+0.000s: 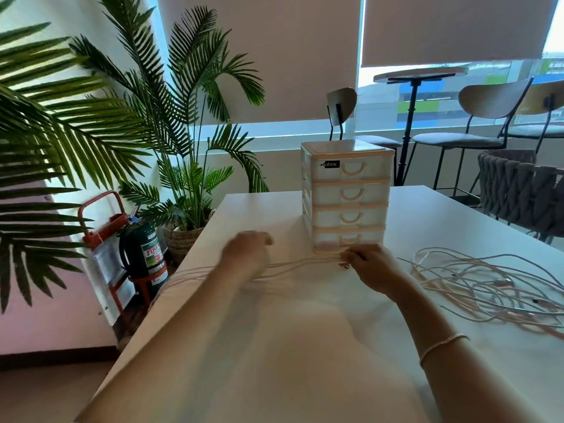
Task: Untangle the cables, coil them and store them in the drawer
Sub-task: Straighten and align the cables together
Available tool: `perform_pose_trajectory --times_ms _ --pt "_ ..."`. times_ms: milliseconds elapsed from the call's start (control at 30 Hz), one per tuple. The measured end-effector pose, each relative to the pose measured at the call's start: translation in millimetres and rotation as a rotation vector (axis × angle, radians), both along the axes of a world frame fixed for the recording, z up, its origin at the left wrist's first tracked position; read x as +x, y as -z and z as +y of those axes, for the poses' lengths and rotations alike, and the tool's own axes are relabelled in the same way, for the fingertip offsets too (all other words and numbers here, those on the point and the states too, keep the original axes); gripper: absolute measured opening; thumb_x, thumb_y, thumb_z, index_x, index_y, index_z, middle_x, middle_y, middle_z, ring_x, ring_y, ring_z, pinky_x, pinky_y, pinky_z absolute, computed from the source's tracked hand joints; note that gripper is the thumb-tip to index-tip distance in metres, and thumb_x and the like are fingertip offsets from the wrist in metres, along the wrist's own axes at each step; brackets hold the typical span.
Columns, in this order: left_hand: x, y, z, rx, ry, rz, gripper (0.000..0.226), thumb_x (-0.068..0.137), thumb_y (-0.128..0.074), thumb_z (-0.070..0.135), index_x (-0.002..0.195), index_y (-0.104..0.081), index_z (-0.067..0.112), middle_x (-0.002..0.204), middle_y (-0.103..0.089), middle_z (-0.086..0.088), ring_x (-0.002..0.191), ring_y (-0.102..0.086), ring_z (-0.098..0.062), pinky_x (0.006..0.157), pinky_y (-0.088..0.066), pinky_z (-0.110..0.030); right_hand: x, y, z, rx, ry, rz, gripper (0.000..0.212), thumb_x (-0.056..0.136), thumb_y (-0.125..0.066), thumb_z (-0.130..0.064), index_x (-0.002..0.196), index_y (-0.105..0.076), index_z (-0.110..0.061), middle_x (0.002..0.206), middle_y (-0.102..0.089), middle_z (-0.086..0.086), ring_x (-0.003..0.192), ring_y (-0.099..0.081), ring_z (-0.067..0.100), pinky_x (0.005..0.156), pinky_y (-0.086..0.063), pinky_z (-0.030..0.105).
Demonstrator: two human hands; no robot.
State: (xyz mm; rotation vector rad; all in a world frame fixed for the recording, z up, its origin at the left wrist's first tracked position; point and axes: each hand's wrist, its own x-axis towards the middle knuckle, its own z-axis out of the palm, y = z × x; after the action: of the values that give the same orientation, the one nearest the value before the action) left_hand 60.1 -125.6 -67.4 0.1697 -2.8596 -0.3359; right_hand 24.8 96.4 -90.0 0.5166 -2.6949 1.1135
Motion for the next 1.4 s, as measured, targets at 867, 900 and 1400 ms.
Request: perform_pose_trajectory --times_ms 867,900,1400 --pt "-1 54 56 0.465 0.345 0.150 0.016 0.093 -0.047 0.003 0.084 -0.059 0.007 0.081 -0.055 0.003 0.079 -0.047 -0.012 0.062 -0.031 -0.009 -5 -35 103 0.588 0.089 -0.216 0.030 0.087 -0.052 -0.009 0.059 -0.057 -0.020 0.063 -0.062 -0.003 0.052 -0.053 0.006 0.050 -0.043 0.013" --pt "-1 54 57 0.463 0.341 0.157 0.016 0.093 -0.047 0.003 0.084 -0.059 0.008 0.084 -0.058 0.000 0.080 -0.049 -0.013 0.065 -0.032 -0.011 -7 -41 116 0.673 0.182 -0.168 0.026 0.087 -0.053 -0.014 0.063 -0.060 -0.021 0.069 -0.064 -0.001 0.060 -0.055 0.009 0.057 -0.049 0.018" --pt "2 51 61 0.512 0.258 0.175 0.017 0.095 -0.046 0.012 0.093 -0.061 0.006 0.096 -0.068 -0.011 0.092 -0.061 -0.026 0.080 -0.041 -0.026 21 -29 6 0.302 -0.171 -0.129 0.032 0.089 -0.058 -0.015 0.121 -0.059 -0.013 0.122 -0.061 0.005 0.110 -0.056 0.019 0.093 -0.041 0.022"
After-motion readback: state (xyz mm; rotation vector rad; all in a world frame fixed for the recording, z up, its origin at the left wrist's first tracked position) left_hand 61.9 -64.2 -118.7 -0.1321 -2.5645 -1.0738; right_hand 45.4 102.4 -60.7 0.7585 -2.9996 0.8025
